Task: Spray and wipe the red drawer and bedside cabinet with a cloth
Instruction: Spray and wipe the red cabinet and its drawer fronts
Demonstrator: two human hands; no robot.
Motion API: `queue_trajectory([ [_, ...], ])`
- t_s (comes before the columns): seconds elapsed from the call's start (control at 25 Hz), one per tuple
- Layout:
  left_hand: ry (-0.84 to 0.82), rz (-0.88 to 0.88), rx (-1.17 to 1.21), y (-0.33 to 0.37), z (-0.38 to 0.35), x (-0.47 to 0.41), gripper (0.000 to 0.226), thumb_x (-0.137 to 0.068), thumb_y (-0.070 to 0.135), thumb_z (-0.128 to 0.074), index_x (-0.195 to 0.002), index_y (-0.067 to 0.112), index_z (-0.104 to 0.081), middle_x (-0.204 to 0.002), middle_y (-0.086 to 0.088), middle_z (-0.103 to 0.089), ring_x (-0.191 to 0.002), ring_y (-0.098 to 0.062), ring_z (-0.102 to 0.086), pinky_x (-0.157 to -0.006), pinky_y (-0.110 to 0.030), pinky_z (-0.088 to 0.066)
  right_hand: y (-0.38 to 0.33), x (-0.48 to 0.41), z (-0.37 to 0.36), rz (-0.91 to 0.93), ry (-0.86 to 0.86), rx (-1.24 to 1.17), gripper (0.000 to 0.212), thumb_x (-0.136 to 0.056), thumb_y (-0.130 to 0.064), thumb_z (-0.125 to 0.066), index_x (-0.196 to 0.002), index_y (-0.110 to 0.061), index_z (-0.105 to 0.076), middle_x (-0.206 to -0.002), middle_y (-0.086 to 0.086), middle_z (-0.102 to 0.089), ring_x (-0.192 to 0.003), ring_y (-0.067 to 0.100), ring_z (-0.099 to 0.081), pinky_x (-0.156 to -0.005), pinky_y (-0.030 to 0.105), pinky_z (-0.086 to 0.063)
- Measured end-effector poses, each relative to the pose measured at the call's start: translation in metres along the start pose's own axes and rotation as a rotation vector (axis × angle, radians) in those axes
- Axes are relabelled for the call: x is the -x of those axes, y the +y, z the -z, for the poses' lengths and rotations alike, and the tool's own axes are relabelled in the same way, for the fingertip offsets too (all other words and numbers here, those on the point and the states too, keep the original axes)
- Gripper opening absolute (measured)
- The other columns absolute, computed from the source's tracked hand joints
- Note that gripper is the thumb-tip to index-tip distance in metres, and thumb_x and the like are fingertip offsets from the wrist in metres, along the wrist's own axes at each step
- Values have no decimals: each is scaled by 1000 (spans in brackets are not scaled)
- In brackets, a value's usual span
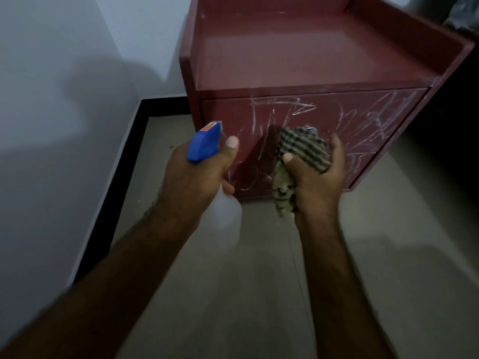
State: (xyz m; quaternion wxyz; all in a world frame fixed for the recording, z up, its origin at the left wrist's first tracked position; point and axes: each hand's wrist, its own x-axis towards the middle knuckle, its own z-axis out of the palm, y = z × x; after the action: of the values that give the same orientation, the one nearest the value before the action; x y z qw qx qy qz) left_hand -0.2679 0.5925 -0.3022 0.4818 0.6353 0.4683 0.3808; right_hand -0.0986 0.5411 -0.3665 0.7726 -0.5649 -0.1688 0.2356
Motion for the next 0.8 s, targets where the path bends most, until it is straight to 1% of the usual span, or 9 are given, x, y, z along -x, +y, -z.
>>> queue_trajectory([
  [0.08, 29, -27, 4, -3, 5, 0, 15, -95, 51, -65, -90, 39, -57, -80, 7, -73, -64, -13, -73, -67, -33, -61, -6, 3, -22, 139, -54, 114, 88, -81, -15, -83, -156, -29, -40, -131, -10, -64, -109, 1, -69, -85, 20, -58],
  [0.2, 43, -45, 28, -1, 13, -1, 13, -96, 48, -65, -90, 38, -58, -73, 23, -70, -59, -2, -68, -53, -12, -51, -12, 5, -67, 411, -146, 237, 77, -85, -9, -78, -154, -14, -45, -121, -30, -61, -111, -13, -62, -91, 15, -55],
  [0.24, 50, -40, 49, -1, 17, -2, 12, -95, 47, -66, -91, 38, -60, -71, 23, -69, -58, -2, -68, -53, -11, -50, -12, 7, -81, 505, -151, 300, 73, -85, -6, -76, -152, -12, -49, -119, -27, -65, -109, -8, -65, -93, 22, -57],
  [0.32, 68, -43, 66, 1, 23, -3, 10, -95, 44, -67, -88, 42, -60, -69, 23, -70, -58, -2, -67, -51, -9, -49, -10, 12, -101, 677, -110, 447, 67, -83, -3, -74, -147, -10, -56, -119, -4, -74, -107, 17, -69, -91, 39, -59],
  [0.36, 77, -42, 63, 1, 26, -3, 12, -95, 43, -67, -87, 43, -58, -70, 21, -70, -58, -2, -67, -51, -9, -50, -7, 13, -107, 723, -84, 506, 66, -83, -2, -74, -146, -10, -58, -120, 2, -74, -106, 24, -67, -88, 39, -58],
  [0.48, 93, -39, 28, 0, 31, -2, 17, -95, 46, -65, -86, 44, -51, -82, 7, -71, -65, -6, -69, -63, -19, -52, 0, 14, -107, 744, -58, 565, 66, -83, -3, -74, -146, -13, -58, -116, 4, -75, -102, 26, -65, -80, 34, -54],
  [0.6, 89, -28, 5, 2, 31, 2, 17, -95, 48, -64, -87, 45, -49, -93, 5, -68, -60, -12, -70, -75, -30, -51, -4, 4, -94, 640, 81, 493, 66, -82, -5, -75, -146, -16, -60, -110, 2, -72, -99, 22, -65, -83, 27, -50],
  [0.68, 88, -12, -5, 4, 31, 4, 17, -94, 49, -63, -89, 46, -47, -97, 4, -68, -59, -10, -69, -75, -31, -51, -7, -1, -89, 581, 184, 450, 63, -83, -6, -76, -144, -16, -61, -107, -3, -68, -100, 19, -65, -87, 22, -48],
  [0.8, 82, -7, 2, 6, 31, 5, 19, -85, 56, -63, -88, 45, -48, -96, 3, -68, -61, -13, -70, -75, -33, -51, -7, 6, -98, 633, 135, 454, 61, -84, -4, -78, -143, -11, -62, -119, 1, -73, -103, 24, -65, -88, 24, -48],
])
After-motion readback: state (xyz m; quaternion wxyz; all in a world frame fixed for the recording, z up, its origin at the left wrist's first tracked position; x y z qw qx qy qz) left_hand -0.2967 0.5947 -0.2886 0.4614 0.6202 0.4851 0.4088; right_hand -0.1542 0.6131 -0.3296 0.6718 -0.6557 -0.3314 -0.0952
